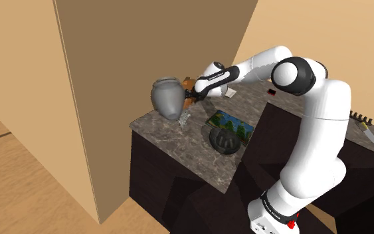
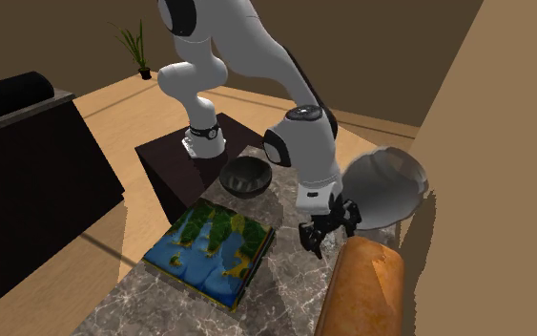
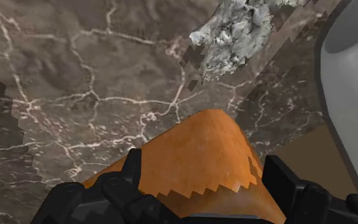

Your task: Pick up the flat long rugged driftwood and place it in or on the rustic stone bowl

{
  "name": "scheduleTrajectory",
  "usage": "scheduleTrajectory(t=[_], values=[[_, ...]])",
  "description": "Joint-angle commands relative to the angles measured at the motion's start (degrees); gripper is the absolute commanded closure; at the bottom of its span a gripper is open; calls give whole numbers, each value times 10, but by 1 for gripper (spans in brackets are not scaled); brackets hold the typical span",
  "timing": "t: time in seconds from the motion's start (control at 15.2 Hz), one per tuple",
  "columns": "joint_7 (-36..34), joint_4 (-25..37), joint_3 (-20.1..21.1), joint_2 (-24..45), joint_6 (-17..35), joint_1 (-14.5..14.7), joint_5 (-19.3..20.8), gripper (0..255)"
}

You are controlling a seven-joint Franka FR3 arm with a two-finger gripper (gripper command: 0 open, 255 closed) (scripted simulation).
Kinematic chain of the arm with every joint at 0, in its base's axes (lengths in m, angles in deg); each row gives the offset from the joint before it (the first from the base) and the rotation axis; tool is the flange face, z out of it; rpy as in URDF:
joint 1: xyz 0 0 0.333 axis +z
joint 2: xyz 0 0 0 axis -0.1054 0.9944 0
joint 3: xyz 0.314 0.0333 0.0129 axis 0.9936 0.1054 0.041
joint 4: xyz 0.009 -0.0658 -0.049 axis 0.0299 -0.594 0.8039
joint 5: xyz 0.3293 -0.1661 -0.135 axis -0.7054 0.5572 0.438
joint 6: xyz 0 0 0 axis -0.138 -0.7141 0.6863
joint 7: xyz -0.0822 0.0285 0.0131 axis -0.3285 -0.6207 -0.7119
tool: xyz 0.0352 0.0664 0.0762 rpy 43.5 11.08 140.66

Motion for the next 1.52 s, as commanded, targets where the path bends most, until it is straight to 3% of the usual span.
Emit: scheduleTrajectory(t=[0.0,0.07,0.13,0.2,0.79,1.45], values=[[3,-7,16,15,-127,13,2,0],[3,-5,15,22,-122,14,2,0],[-5,-2,-3,18,66,0,3,0],[-5,-2,-3,18,66,0,4,0],[-249,-42,-21,-68,-216,23,-112,0],[-257,-41,-11,-27,-183,23,-120,0]])
